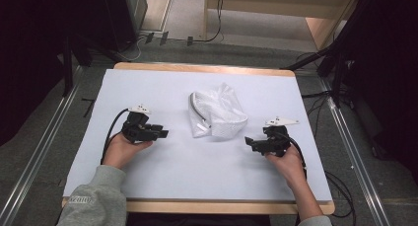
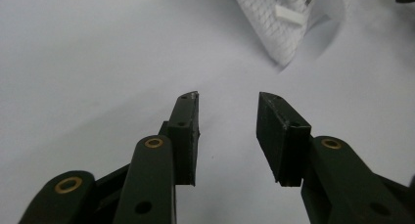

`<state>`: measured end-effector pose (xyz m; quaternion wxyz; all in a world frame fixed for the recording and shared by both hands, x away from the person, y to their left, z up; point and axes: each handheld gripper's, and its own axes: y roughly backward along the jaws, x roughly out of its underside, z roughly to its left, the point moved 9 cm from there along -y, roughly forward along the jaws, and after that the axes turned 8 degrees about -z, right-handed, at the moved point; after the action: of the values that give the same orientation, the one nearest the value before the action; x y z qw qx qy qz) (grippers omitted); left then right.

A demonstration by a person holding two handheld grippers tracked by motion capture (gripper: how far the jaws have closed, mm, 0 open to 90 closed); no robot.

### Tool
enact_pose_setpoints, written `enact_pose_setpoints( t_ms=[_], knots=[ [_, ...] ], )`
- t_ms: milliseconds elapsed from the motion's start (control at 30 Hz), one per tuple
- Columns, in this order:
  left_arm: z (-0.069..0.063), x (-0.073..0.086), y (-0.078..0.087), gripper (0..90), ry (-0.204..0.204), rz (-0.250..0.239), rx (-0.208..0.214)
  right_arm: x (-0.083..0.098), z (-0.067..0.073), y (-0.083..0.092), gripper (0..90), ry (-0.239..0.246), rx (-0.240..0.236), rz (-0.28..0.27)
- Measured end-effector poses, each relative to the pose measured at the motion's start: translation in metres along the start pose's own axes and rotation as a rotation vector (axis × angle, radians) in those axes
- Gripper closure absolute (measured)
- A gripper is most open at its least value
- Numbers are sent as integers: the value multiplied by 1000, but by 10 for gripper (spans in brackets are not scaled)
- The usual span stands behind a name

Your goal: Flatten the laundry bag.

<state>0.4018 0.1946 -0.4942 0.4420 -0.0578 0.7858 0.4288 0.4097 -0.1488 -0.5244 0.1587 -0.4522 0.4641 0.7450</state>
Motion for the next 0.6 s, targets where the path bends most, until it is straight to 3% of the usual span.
enact_pose_setpoints(
  t_ms=[133,167,233,467,600],
  knots=[
    [-1,-3,-4,491,24,7,-3,-4,6,0,135,-5,-50,13],
    [-1,-6,-8,478,54,11,7,-7,7,1,134,-11,-62,4],
    [-2,-7,-9,466,57,8,10,-9,9,1,135,-15,-71,-4],
    [-15,-9,-18,403,-31,27,44,-9,11,-4,175,-32,-56,3],
    [-22,-10,-23,402,-39,32,68,-8,12,-5,206,-30,-45,-4]
  ],
)
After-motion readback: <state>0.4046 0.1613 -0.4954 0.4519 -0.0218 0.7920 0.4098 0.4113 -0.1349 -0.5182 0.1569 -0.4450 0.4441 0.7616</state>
